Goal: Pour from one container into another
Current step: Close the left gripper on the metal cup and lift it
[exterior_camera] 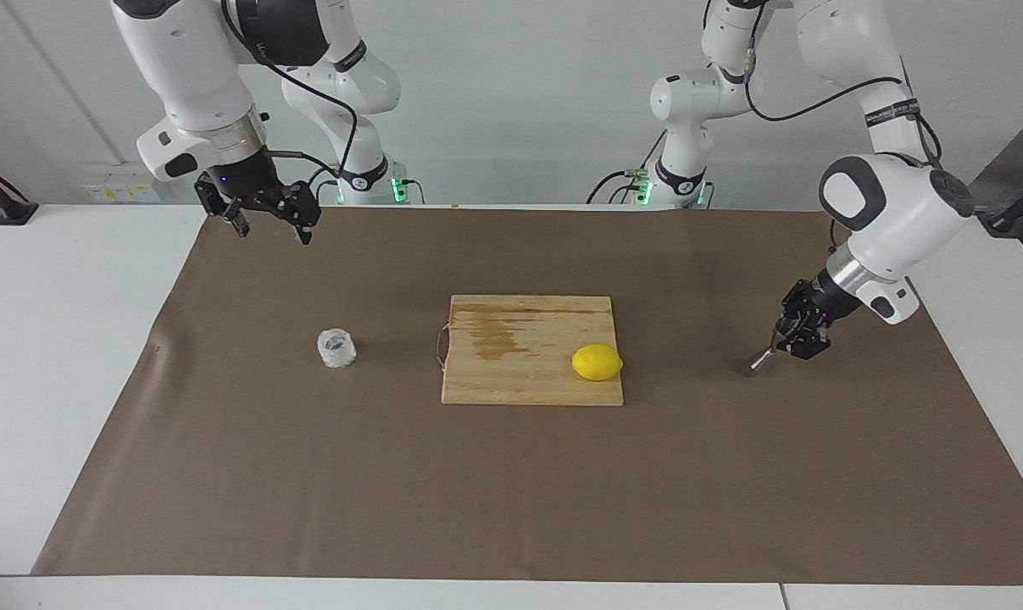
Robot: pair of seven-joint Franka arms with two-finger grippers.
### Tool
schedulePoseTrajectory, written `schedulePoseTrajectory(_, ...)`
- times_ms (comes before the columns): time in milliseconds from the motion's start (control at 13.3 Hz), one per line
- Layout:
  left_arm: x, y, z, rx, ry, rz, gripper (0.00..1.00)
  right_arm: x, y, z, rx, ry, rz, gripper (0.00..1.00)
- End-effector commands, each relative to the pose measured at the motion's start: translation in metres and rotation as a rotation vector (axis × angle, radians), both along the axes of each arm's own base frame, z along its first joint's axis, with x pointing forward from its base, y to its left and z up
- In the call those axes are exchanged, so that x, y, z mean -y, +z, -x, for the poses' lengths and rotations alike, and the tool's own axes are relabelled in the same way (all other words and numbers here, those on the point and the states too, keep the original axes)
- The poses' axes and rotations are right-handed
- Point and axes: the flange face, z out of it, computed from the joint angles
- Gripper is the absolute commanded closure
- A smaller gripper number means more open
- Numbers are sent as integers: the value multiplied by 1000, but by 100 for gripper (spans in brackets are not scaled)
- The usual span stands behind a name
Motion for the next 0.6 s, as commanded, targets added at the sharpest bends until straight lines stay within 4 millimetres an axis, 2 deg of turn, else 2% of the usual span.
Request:
schedulePoseTrajectory(0, 32, 25, -16, -27, -5, 26, 79, 0, -1, 1, 1, 3, -17, 0)
schedulePoseTrajectory(75, 53, 37, -19, -27, -12, 20, 97, 0, 0, 1, 3, 3, -17, 0)
schedulePoseTrajectory(151, 79, 44, -20, -42, -9, 21, 100, 0, 0, 1, 3, 3, -17, 0)
schedulePoseTrajectory(301, 126, 59, -22, -64, 1, 7, 100, 0, 0, 1, 3, 4, -18, 0)
schedulePoseTrajectory(527, 204, 59, -8, -106, 107, 3, 100, 0, -3, 2, -2, 3, -18, 0)
